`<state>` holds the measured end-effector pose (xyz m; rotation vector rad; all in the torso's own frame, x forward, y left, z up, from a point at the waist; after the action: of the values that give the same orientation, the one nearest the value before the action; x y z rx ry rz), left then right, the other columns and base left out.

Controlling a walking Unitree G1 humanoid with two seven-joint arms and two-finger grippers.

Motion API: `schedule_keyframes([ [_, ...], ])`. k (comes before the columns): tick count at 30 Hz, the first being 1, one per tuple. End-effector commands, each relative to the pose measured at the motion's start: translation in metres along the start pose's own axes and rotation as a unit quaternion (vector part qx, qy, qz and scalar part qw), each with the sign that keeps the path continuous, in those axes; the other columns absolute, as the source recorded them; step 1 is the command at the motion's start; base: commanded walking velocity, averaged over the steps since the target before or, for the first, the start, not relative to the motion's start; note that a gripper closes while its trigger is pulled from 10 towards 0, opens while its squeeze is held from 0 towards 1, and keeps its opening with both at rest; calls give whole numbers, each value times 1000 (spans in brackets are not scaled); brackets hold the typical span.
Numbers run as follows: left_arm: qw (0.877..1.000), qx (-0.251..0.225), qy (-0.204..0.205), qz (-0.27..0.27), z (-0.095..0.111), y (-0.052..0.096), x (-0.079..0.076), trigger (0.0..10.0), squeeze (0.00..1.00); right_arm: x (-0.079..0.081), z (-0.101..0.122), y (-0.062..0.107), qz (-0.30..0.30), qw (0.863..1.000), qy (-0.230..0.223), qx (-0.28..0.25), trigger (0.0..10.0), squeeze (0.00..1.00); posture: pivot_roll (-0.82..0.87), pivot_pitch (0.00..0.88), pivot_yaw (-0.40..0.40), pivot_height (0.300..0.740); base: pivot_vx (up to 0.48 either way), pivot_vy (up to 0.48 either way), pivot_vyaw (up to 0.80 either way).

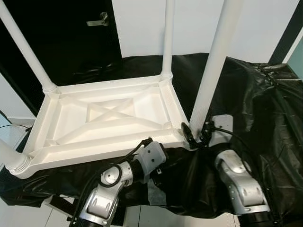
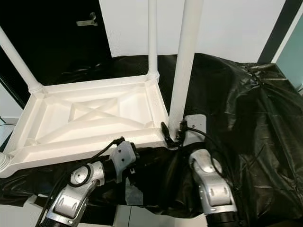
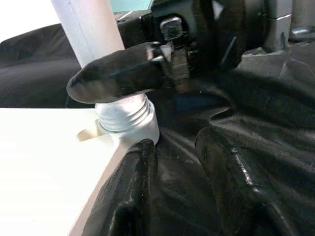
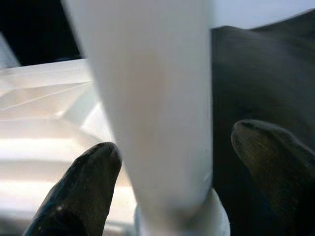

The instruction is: Building children table

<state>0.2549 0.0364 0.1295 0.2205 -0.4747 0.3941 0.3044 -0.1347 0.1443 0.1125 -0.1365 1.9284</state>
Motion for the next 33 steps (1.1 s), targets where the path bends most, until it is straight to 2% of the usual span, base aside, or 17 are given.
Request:
schedule_keyframes([
  [1, 999, 15, 1, 43, -5, 1, 8, 10000, 0, -3, -6, 5, 57, 998, 0, 23, 10000, 0, 4, 0, 21, 740, 0, 0, 0],
  [2, 999, 15, 1, 43, -5, 1, 8, 10000, 0, -3, -6, 5, 57, 998, 0, 23, 10000, 0, 4, 0, 21, 740, 0, 0, 0],
  [5, 999, 15, -3, 43, -6, 2, 10, 10000, 0, -15, -5, 4, 126, 991, 21, 49, 10000, 0, 10, 0, 14, 740, 0, 0, 0],
  [8, 999, 15, -4, 44, -6, 3, 11, 10000, 0, -21, -5, 0, 160, 984, 36, 67, 10000, 0, 11, 0, 12, 740, 0, 0, 0],
  [15, 999, 13, -5, 45, -6, 2, 10, 10000, 0, -26, -5, -11, 198, 975, 48, 90, 10000, 0, 20, 0, 5, 740, 0, 0, 0],
  [18, 999, 12, -6, 47, -6, 1, 10, 10000, 0, -29, -3, -24, 242, 959, 91, 117, 10000, 0, 26, 0, 0, 740, 0, 0, 0],
  [19, 999, 12, -6, 47, -6, 1, 10, 10000, 0, -29, -3, -24, 242, 959, 91, 117, 10000, 0, 26, 0, 0, 740, 0, 0, 0],
  [22, 999, 12, -7, 47, -6, 0, 10, 10000, 0, -29, -5, -29, 277, 943, 121, 137, 10000, 0, 27, 0, 0, 740, 0, 0, 0],
  [24, 999, 12, -7, 47, -6, 0, 10, 10000, 0, -29, -5, -29, 277, 943, 121, 137, 10000, 0, 27, 0, 0, 740, 0, 0, 0],
  [25, 999, 12, -8, 46, -5, -1, 10, 10000, 0, -29, -6, -31, 284, 939, 134, 143, 4471, 0, 28, 0, 1, 740, 0, 0, 0],
  [26, 999, 12, -8, 46, -5, -2, 10, 10000, 0, -31, -8, -32, 290, 935, 138, 152, 627, 0, 30, 0, 0, 740, 0, 0, 0],
  [30, 999, 12, -9, 45, -5, -3, 10, 10000, 0, -33, -10, -32, 292, 933, 139, 158, 627, 0, 31, 0, -1, 740, 0, 0, 0],
  [31, 999, 12, -9, 46, -5, -3, 10, 10000, 0, -34, -11, -31, 296, 931, 140, 161, 0, 0, 33, 0, -1, 740, 0, 0, 0],
  [33, 999, 11, -9, 46, -5, -4, 10, 10000, 0, -36, -13, -30, 297, 931, 134, 163, 0, 0, 32, 0, -1, 740, 0, 0, 0],
])
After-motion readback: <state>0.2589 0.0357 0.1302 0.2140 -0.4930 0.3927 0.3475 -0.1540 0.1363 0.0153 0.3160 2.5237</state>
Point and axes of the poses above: a point about 5 cm out from each wrist's last joint towards the gripper, its own y axis pointing back from the gripper into the wrist, its own z axis along the axis of the wrist's last joint, x = y × z, the point moved 3 cm from there along -y, pointing out of the wrist towards the gripper, and after that the axes turned 13 degrees about -y, right-handed, at the moved point
